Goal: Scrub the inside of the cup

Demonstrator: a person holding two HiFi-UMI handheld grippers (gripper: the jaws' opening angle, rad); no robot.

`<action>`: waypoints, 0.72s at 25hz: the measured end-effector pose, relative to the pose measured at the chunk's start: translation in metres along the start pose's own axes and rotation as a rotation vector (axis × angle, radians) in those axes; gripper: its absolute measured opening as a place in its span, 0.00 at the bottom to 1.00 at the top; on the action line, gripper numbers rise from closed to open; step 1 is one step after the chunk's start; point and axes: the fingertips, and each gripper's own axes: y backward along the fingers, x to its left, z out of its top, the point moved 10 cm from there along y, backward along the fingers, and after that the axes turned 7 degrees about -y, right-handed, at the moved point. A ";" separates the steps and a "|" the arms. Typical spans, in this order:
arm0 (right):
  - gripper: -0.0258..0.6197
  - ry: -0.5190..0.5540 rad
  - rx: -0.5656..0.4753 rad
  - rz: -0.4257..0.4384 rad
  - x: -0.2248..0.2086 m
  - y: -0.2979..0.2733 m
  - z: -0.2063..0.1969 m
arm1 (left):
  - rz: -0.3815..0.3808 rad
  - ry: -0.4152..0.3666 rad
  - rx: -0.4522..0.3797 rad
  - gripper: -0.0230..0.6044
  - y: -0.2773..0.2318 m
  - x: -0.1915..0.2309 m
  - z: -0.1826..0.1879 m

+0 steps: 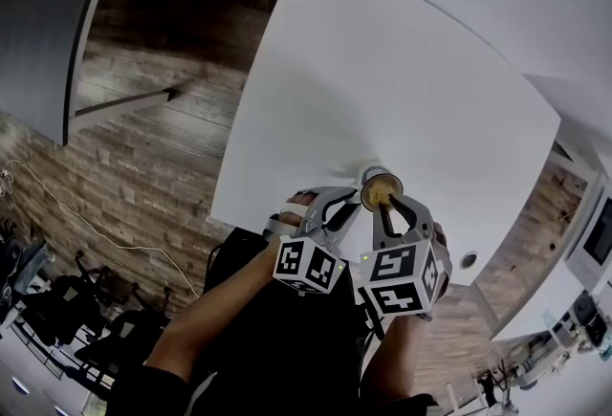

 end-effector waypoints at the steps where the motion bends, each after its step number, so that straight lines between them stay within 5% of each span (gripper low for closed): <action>1: 0.13 0.006 -0.007 -0.002 0.001 0.006 0.000 | -0.001 0.004 -0.001 0.15 0.000 0.000 0.000; 6: 0.13 0.028 -0.049 -0.021 0.002 0.026 -0.003 | -0.007 0.005 0.006 0.15 0.000 0.000 -0.002; 11: 0.13 -0.005 -0.207 -0.073 -0.004 0.054 -0.011 | -0.012 0.038 0.016 0.16 -0.001 -0.002 -0.001; 18: 0.13 -0.341 -0.574 0.074 -0.027 0.092 -0.045 | -0.063 0.099 -0.002 0.25 0.002 0.007 -0.005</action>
